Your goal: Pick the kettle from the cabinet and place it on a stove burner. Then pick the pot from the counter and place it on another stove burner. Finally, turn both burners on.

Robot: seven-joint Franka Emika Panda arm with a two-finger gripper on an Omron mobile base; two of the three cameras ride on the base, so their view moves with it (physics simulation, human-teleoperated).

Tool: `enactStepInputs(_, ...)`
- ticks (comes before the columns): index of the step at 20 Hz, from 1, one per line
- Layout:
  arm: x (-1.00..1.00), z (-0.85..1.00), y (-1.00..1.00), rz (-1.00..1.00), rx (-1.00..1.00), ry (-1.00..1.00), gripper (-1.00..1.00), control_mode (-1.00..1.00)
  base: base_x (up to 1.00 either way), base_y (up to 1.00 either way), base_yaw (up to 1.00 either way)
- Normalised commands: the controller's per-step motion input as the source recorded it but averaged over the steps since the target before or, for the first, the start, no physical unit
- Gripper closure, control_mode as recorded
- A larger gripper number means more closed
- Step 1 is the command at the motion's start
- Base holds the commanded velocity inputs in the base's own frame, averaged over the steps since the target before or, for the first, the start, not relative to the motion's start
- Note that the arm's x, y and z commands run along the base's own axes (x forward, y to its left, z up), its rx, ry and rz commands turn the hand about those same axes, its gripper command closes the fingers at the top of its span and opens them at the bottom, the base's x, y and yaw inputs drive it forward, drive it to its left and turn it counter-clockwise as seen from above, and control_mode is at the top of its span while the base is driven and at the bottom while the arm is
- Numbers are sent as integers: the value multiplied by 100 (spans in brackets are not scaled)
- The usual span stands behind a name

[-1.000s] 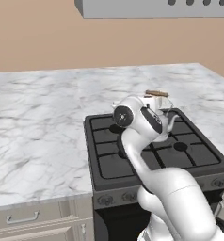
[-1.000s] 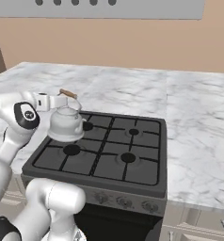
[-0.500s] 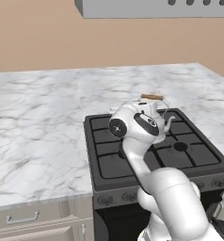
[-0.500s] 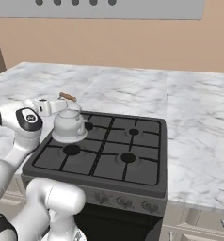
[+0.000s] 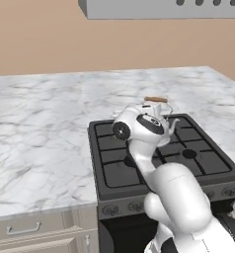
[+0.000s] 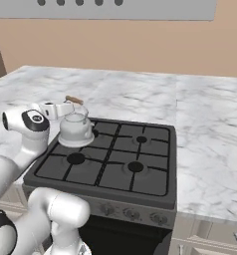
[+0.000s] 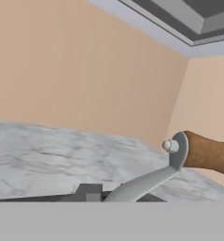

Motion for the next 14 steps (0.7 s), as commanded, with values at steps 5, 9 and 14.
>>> enactStepInputs(5,30,-1,17,-2,0,0,100,-100,0,0,0)
enactStepInputs(9,30,-8,16,-4,0,-3,100,-100,0,0,0)
enactStepInputs(14,13,-3,2,-1,-1,-5,100,-100,0,0,0)
